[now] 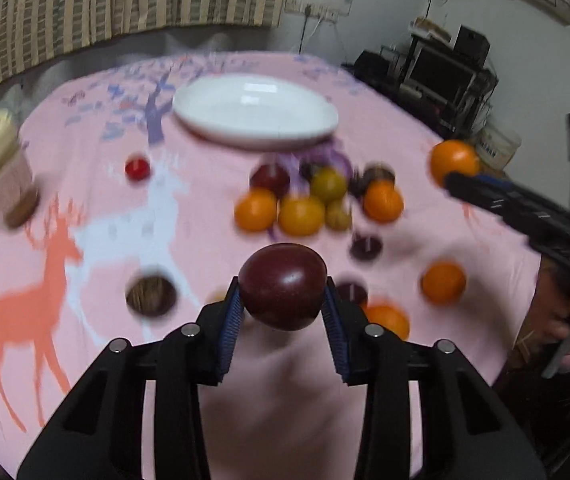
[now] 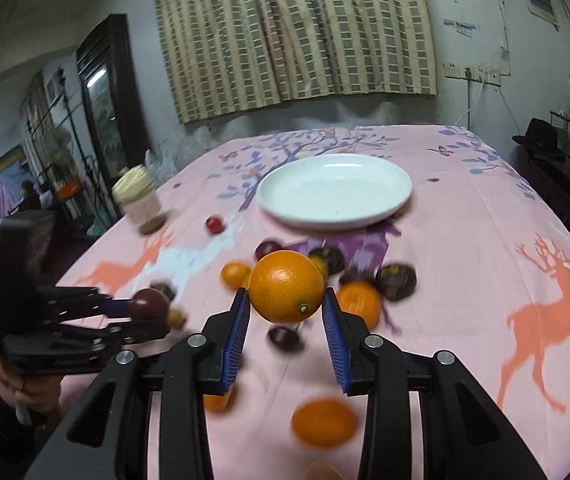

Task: Organize fruits
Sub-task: 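Grasp a large mandarin with the right tool while the left tool grasps a dark red plum, then carry both fruits over the white plate and open both tools to drop them, then grasp another large mandarin with the right tool while the left tool grasps an orange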

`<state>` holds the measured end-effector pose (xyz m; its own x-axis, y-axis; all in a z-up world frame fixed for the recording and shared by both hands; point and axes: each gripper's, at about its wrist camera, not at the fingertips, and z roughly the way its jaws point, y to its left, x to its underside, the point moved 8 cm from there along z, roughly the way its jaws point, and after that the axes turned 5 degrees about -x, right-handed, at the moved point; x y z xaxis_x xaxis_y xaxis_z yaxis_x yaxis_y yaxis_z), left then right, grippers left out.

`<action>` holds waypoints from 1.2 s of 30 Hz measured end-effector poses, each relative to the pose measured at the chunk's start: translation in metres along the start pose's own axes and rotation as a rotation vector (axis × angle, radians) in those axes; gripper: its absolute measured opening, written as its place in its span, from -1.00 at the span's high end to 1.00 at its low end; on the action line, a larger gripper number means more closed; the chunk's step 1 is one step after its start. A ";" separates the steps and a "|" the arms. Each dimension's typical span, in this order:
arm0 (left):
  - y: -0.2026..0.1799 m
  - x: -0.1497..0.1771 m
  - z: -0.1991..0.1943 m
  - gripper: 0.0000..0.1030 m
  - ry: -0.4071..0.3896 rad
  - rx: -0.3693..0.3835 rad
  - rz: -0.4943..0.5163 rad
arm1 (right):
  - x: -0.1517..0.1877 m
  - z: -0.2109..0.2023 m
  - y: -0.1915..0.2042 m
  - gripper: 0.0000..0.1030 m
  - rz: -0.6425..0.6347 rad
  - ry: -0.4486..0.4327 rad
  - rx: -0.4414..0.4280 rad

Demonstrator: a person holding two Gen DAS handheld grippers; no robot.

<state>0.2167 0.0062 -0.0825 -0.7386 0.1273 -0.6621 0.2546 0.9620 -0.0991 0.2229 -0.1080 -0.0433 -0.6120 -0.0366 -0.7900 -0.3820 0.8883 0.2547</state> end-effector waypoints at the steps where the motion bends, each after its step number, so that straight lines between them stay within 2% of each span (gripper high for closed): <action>1: 0.002 -0.018 0.005 0.26 -0.016 -0.003 0.004 | -0.013 0.018 -0.009 0.28 0.019 0.011 0.011; 3: 0.008 -0.058 0.026 0.25 -0.024 -0.025 0.008 | -0.032 0.051 -0.024 0.28 0.052 0.042 0.035; 6: 0.019 -0.107 0.066 0.25 0.012 -0.029 -0.015 | -0.052 0.100 -0.044 0.27 0.084 0.105 0.055; 9: 0.026 -0.138 0.106 0.25 0.069 -0.050 -0.009 | -0.063 0.137 -0.062 0.27 0.075 0.166 0.106; 11: 0.032 -0.151 0.134 0.25 0.112 -0.091 0.006 | -0.065 0.154 -0.072 0.27 0.085 0.209 0.112; 15: 0.039 -0.155 0.172 0.25 0.187 -0.108 0.006 | -0.066 0.180 -0.077 0.26 0.034 0.269 0.128; 17: 0.041 -0.152 0.180 0.20 0.202 -0.121 0.013 | -0.067 0.184 -0.076 0.12 0.016 0.275 0.119; 18: 0.041 -0.153 0.180 0.00 0.195 -0.128 0.015 | -0.068 0.182 -0.075 -0.03 0.010 0.265 0.125; 19: 0.043 -0.153 0.176 -0.28 0.177 -0.138 0.015 | -0.068 0.182 -0.075 -0.10 0.010 0.265 0.125; 21: 0.046 -0.158 0.158 -0.49 0.115 -0.152 0.008 | -0.070 0.170 -0.071 -0.12 -0.004 0.248 0.133; 23: 0.048 -0.157 0.134 -0.57 0.075 -0.126 -0.004 | -0.070 0.148 -0.063 -0.24 -0.014 0.212 0.119; 25: 0.049 -0.150 0.106 -0.79 0.040 -0.096 -0.027 | -0.066 0.119 -0.051 -0.36 -0.018 0.166 0.074; 28: 0.053 -0.127 0.062 -0.80 -0.016 -0.094 -0.039 | -0.046 0.073 -0.030 -0.41 -0.037 0.103 0.004; 33: 0.043 -0.059 0.006 -0.81 -0.059 -0.076 -0.041 | 0.014 0.009 -0.010 -0.44 -0.082 0.036 0.035; 36: 0.025 -0.014 -0.010 -0.80 -0.068 -0.028 -0.046 | 0.052 -0.009 -0.008 -0.44 -0.044 0.053 0.044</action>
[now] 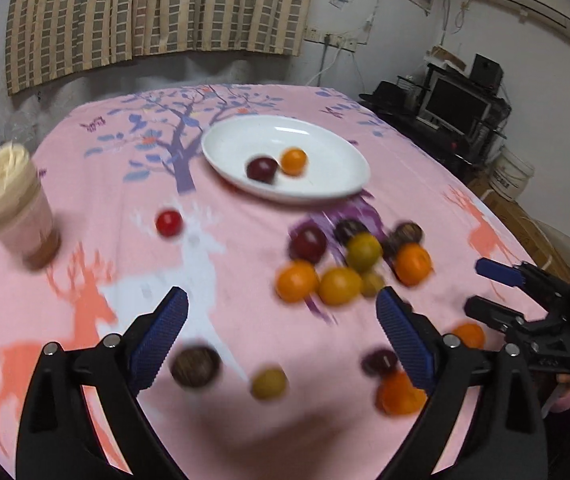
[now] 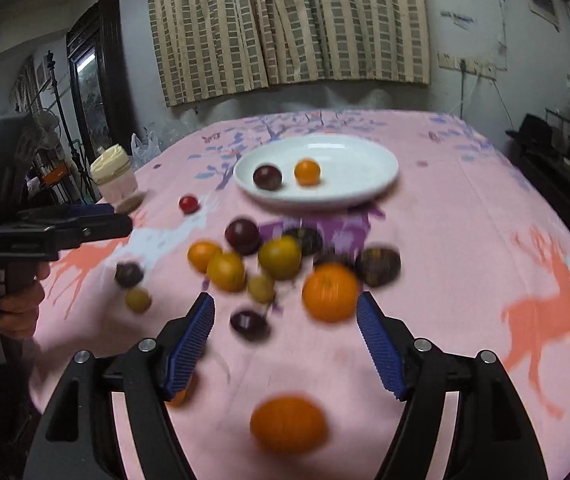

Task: Organize fruits
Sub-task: 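Grasp another large mandarin with the right tool while the left tool grasps an orange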

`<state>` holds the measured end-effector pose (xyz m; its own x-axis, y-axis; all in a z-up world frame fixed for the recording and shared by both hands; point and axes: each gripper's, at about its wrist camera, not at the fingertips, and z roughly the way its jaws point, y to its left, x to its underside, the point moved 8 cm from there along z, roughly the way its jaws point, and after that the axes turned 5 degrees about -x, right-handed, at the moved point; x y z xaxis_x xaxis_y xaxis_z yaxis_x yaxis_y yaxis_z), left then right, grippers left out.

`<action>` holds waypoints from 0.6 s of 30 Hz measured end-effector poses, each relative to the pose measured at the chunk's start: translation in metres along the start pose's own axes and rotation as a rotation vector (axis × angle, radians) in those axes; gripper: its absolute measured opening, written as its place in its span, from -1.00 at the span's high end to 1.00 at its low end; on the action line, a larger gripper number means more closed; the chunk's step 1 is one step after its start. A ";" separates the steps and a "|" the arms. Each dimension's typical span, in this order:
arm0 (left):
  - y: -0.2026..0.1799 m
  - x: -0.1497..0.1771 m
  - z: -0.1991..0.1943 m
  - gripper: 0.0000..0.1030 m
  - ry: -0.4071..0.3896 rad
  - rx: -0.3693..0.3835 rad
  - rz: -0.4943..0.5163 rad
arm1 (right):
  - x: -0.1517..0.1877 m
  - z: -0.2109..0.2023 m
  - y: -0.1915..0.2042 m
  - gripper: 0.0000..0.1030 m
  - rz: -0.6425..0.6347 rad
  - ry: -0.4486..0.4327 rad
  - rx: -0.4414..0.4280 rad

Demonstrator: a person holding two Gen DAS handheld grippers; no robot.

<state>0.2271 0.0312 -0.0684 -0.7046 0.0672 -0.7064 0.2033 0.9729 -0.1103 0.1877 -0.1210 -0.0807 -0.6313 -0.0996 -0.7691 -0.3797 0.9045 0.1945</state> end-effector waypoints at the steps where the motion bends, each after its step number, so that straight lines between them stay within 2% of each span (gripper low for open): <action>1: -0.005 0.013 -0.004 -0.80 0.005 0.020 -0.005 | 0.011 -0.003 -0.001 -0.44 0.004 0.005 0.023; 5: -0.027 0.057 -0.010 -0.80 0.043 0.090 -0.012 | 0.036 -0.002 0.003 -0.44 -0.012 0.027 0.037; 8: -0.037 0.076 -0.012 -0.80 0.061 0.100 -0.007 | 0.049 0.005 0.007 -0.43 -0.043 0.049 0.071; 9: -0.038 0.080 -0.012 -0.80 0.068 0.102 -0.008 | 0.052 0.007 0.007 -0.38 -0.047 0.057 0.077; 10: -0.040 0.083 -0.012 -0.80 0.076 0.105 -0.009 | 0.055 0.009 0.008 -0.25 -0.048 0.068 0.080; 12: -0.042 0.088 -0.011 -0.80 0.090 0.110 -0.010 | 0.060 0.010 0.010 -0.16 -0.048 0.079 0.078; 15: -0.048 0.088 -0.009 -0.80 0.099 0.121 -0.006 | 0.064 0.013 0.004 0.16 -0.026 0.098 0.092; 18: -0.061 0.087 -0.005 -0.80 0.113 0.147 0.015 | 0.065 0.010 0.000 0.17 0.013 0.083 0.059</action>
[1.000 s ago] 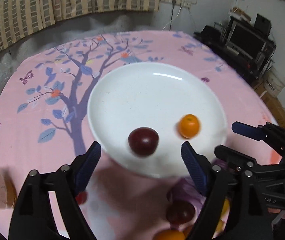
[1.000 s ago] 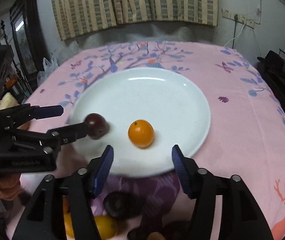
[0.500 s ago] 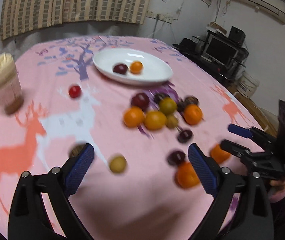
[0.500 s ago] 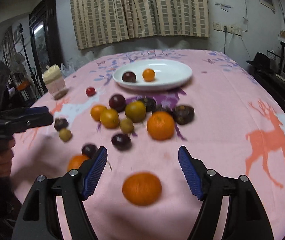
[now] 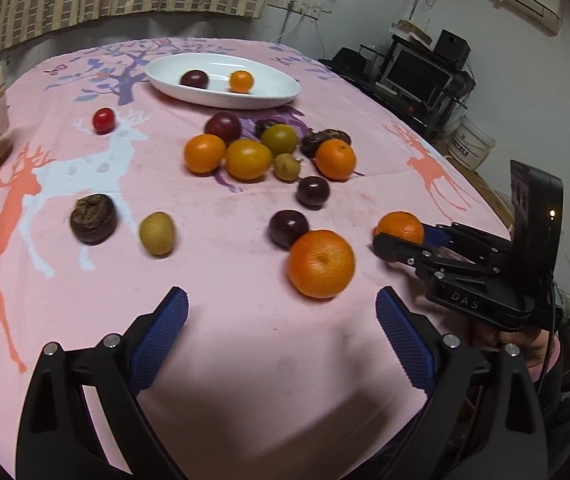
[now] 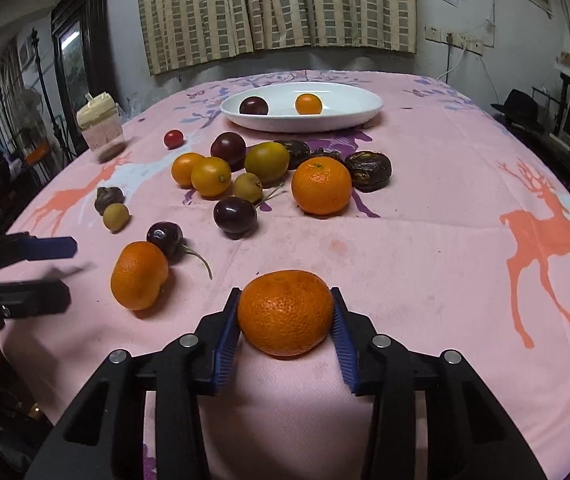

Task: Organize fruits
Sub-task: 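Grasp another large mandarin with the right tool while the left tool grasps an orange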

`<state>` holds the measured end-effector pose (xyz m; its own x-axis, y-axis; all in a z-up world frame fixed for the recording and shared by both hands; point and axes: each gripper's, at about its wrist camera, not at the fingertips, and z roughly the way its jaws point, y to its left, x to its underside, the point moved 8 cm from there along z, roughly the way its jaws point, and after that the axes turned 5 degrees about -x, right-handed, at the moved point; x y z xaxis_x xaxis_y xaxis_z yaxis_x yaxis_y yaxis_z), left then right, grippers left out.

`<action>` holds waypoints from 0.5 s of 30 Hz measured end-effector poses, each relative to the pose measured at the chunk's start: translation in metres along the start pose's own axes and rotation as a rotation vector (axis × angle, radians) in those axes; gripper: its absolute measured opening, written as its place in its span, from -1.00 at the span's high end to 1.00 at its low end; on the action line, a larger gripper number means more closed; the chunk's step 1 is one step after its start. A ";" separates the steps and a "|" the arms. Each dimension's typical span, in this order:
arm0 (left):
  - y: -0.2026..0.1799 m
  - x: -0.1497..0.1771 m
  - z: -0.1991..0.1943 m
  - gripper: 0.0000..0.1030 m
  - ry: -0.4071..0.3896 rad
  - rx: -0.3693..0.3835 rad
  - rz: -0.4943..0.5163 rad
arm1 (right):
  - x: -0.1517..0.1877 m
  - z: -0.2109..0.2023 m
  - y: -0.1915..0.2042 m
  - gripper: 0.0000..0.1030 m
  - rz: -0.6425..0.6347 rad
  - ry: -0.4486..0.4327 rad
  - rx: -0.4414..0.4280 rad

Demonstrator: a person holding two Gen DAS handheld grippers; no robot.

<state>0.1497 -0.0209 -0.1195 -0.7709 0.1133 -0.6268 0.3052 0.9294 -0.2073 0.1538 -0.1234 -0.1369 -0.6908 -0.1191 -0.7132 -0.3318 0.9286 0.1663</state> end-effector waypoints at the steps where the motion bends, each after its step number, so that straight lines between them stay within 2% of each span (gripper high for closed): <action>1: -0.004 -0.001 0.003 -0.80 0.006 0.004 0.010 | 0.001 0.000 -0.001 0.18 0.007 -0.005 -0.008; 5: -0.021 -0.005 0.017 -0.61 0.035 -0.006 0.064 | 0.002 -0.001 -0.001 0.18 0.028 -0.020 -0.035; 9: -0.025 -0.010 0.034 -0.41 0.078 -0.026 0.071 | 0.002 -0.002 -0.004 0.18 0.056 -0.025 -0.063; 12: -0.025 -0.010 0.044 -0.36 0.108 -0.028 0.060 | 0.002 -0.002 -0.004 0.18 0.059 -0.030 -0.083; 15: -0.025 -0.012 0.046 -0.31 0.103 -0.043 0.073 | 0.002 -0.003 -0.004 0.18 0.065 -0.036 -0.100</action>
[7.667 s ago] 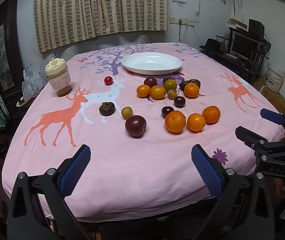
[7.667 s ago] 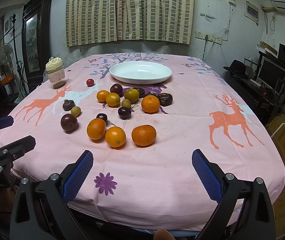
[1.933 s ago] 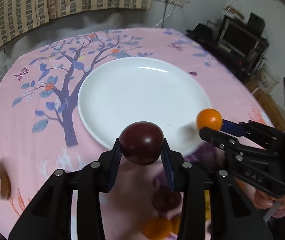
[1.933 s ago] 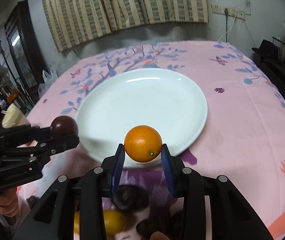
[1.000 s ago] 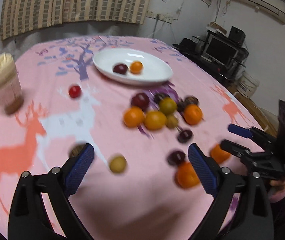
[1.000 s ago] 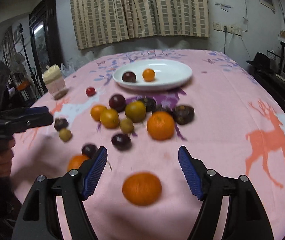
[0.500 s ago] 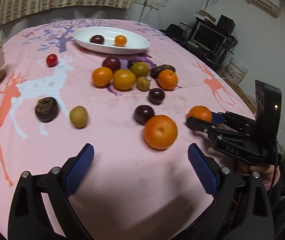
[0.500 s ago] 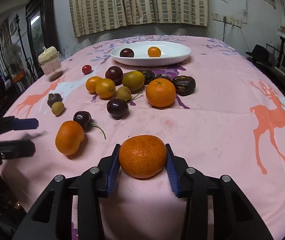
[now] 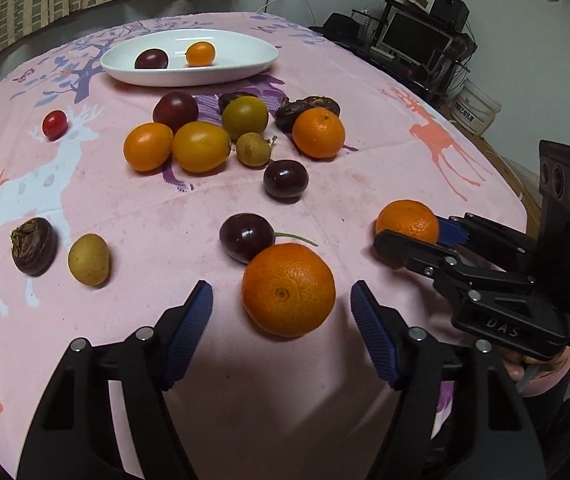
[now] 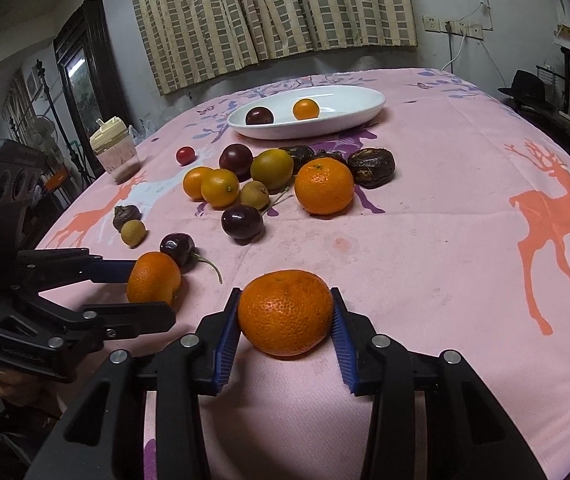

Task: Organize fruits
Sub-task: 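Grasp another large mandarin with the right tool while the left tool grasps an orange, then move both held fruits over the white plate and release them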

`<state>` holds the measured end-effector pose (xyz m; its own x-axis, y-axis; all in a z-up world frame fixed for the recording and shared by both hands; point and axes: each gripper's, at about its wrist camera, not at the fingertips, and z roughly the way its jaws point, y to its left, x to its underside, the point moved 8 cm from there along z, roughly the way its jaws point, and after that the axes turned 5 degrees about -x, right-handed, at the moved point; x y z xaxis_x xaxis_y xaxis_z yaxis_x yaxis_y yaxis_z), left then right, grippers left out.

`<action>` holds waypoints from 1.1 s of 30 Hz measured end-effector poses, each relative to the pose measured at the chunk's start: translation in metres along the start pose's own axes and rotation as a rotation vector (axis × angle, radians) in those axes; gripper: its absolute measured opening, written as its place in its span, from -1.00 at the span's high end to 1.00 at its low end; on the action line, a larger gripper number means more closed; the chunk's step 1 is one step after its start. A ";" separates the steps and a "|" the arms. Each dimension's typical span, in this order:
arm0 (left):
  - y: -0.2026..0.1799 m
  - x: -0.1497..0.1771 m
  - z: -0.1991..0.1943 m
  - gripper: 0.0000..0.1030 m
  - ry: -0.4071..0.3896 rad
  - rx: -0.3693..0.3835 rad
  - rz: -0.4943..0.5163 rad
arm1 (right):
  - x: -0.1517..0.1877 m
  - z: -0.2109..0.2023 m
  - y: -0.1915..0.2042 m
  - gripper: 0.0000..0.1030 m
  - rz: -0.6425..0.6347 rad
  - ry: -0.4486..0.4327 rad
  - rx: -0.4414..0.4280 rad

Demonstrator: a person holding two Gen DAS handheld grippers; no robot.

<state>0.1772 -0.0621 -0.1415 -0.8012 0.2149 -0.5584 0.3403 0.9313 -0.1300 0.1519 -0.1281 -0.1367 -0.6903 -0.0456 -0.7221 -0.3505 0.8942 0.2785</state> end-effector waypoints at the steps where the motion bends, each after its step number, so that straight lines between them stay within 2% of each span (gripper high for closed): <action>1: 0.000 -0.001 0.001 -0.22 -0.001 -0.004 0.005 | 0.000 0.000 0.000 0.18 0.000 0.000 -0.002; 2: -0.001 -0.002 0.002 -0.14 -0.002 -0.006 0.012 | 0.000 0.000 0.000 0.18 0.000 0.001 -0.001; 4: -0.003 -0.002 0.003 0.18 -0.001 -0.001 0.023 | 0.000 0.000 0.001 0.18 -0.005 0.003 0.004; 8: 0.000 -0.004 -0.002 0.19 0.007 0.027 0.027 | -0.009 -0.002 0.004 0.18 -0.019 0.003 -0.006; 10: 0.007 -0.017 -0.012 0.20 -0.021 0.046 0.017 | -0.025 -0.006 0.006 0.18 -0.027 -0.023 -0.025; 14: 0.030 -0.072 -0.032 0.19 -0.122 0.039 -0.009 | -0.085 -0.004 0.005 0.18 -0.059 -0.120 -0.008; 16: 0.045 -0.108 -0.032 0.19 -0.164 -0.007 -0.017 | -0.120 0.009 -0.002 0.18 -0.051 -0.151 0.015; 19: 0.070 -0.168 -0.020 0.19 -0.194 -0.065 -0.020 | -0.168 0.042 -0.021 0.17 0.019 -0.150 0.015; 23: 0.112 -0.233 0.019 0.19 -0.150 -0.143 -0.063 | -0.207 0.095 -0.047 0.17 0.063 -0.091 0.059; 25: 0.127 -0.249 0.042 0.19 -0.104 -0.160 -0.083 | -0.216 0.117 -0.053 0.17 0.064 -0.047 0.068; 28: 0.145 -0.258 0.076 0.19 -0.036 -0.213 -0.084 | -0.224 0.145 -0.057 0.17 0.033 0.004 0.099; 30: 0.152 -0.258 0.097 0.19 0.010 -0.211 -0.097 | -0.223 0.158 -0.060 0.17 0.040 0.039 0.100; 33: 0.159 -0.258 0.113 0.19 0.026 -0.221 -0.090 | -0.218 0.170 -0.060 0.17 0.029 0.083 0.120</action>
<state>0.4931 -0.0027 -0.1107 -0.8367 0.1331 -0.5313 0.1534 0.9882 0.0060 0.4306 -0.0960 -0.1038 -0.7509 -0.0510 -0.6585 -0.2547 0.9422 0.2175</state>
